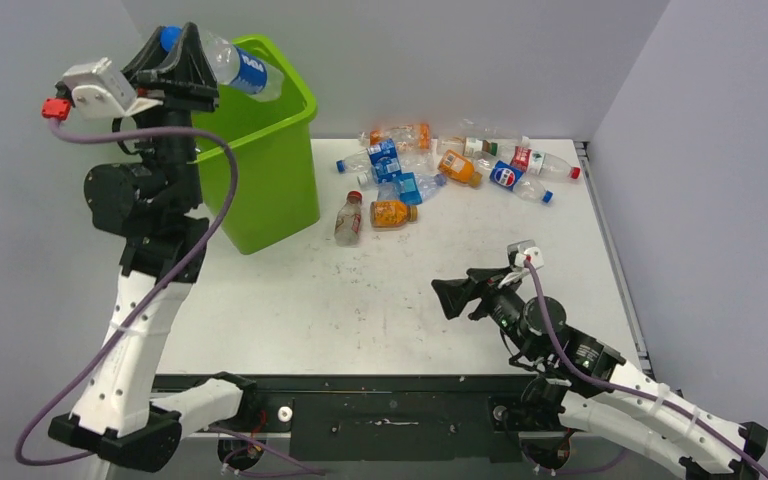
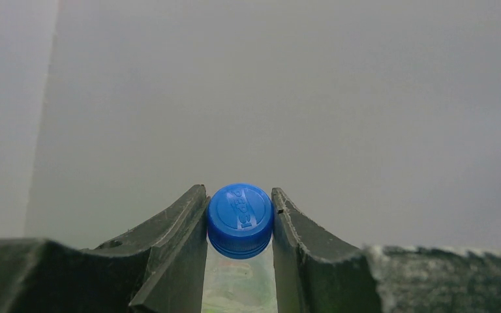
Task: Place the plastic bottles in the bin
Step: Place the plastic bottle in the trash bin.
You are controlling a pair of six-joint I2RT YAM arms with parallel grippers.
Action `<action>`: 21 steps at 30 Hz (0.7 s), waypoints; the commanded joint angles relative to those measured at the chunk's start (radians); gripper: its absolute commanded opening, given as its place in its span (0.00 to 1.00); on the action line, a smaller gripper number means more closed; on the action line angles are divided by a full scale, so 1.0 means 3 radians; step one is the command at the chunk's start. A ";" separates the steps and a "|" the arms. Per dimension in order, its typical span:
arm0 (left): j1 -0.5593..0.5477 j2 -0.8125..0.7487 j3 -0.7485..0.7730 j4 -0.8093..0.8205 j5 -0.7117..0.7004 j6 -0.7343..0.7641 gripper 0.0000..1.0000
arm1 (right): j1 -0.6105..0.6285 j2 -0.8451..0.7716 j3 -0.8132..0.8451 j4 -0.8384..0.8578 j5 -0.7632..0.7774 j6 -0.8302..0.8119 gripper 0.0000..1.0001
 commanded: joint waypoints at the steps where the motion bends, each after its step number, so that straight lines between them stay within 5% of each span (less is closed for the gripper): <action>1: 0.0172 0.0475 0.0211 0.0548 -0.0385 0.0330 0.00 | 0.0021 0.0101 0.0052 -0.0258 0.0704 0.0411 0.90; 11: 0.0264 0.1404 0.0684 0.0434 -0.0262 0.0653 0.00 | 0.0019 0.0103 -0.0033 -0.0374 0.0959 0.0325 0.90; 16: 0.0246 0.1423 0.0711 0.0478 -0.0301 0.0552 0.97 | 0.0017 0.0202 0.0061 -0.0436 0.0948 0.0209 0.90; 21: 0.0045 0.1063 0.0682 0.0554 -0.0218 0.0551 0.96 | 0.0017 0.0219 0.0072 -0.0443 0.0948 0.0223 0.90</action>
